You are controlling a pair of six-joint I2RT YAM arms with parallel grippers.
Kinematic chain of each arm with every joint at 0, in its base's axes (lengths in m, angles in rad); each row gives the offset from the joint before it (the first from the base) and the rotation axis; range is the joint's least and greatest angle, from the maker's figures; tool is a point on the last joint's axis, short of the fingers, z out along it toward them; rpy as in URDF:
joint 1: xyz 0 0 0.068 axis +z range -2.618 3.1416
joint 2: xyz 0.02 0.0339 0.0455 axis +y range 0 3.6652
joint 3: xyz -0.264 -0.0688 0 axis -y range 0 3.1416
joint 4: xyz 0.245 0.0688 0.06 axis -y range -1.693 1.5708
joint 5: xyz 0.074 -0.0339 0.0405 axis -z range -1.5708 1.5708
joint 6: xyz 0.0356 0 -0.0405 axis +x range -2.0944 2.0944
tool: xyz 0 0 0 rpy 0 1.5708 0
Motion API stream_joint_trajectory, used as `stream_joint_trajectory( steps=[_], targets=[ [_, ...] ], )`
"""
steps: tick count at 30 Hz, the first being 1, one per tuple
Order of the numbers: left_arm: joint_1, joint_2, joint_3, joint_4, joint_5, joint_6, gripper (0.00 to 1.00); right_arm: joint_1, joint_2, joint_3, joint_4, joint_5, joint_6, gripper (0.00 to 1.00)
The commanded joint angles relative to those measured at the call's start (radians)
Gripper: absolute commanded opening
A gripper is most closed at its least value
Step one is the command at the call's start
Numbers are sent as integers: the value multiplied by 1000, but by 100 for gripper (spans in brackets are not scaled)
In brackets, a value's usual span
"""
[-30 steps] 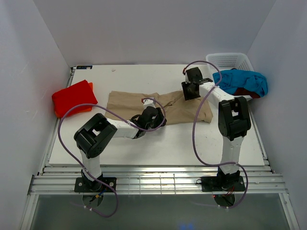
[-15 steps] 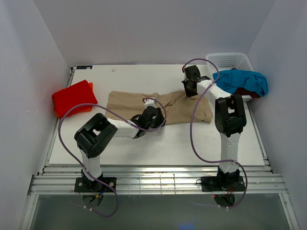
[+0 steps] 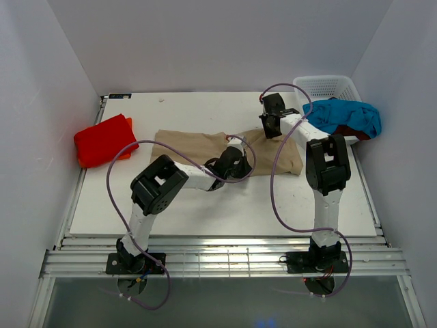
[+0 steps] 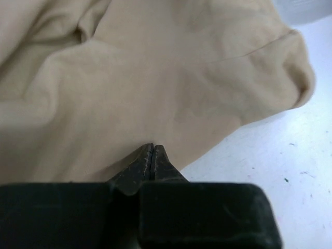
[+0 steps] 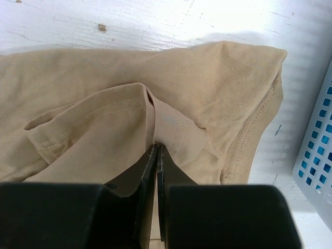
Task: Fold and stack the t-shirts
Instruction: Fold the tshirt
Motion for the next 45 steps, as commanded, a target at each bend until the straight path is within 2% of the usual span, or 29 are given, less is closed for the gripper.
stream_joint_trajectory(
  steps=[1, 13, 20, 22, 23, 24, 27, 30, 32, 33, 36, 45],
  targets=[
    [-8, 29, 14, 8, 35, -10, 0, -1, -19, 20, 9, 19, -6, 8],
    [-18, 31, -82, 5, 0, -53, 0, -47, 21, 78, 1, 102, -6, 8],
    [-25, 0, -142, 7, -4, -79, 0, -85, 97, 242, 4, 212, -42, 8],
    [-31, 2, -153, 7, -8, -86, 0, -92, 117, 306, 6, 225, -59, 14],
    [-33, 6, -154, 7, -8, -89, 0, -92, 133, 322, 12, 229, -65, 23],
    [-35, 11, -154, 7, -3, -95, 0, -92, 136, 342, 20, 231, -77, 27],
    [-39, 20, -151, 7, 0, -99, 0, -90, 92, 324, 30, 155, -71, 28],
    [-44, 20, -151, 7, 0, -104, 0, -67, -39, 160, 124, 69, -59, 32],
    [-45, 18, -151, 7, 0, -103, 0, -56, -108, 67, 145, -43, -49, 34],
    [-47, 20, -151, 8, 0, -103, 0, -46, -125, 46, 124, -182, -42, 34],
    [-50, 21, -150, 8, 2, -106, 0, -32, -96, 67, 63, -299, -37, 35],
    [-53, 20, -162, 7, -4, -112, 0, 5, -7, 95, 43, -402, -19, 35]
  ],
)
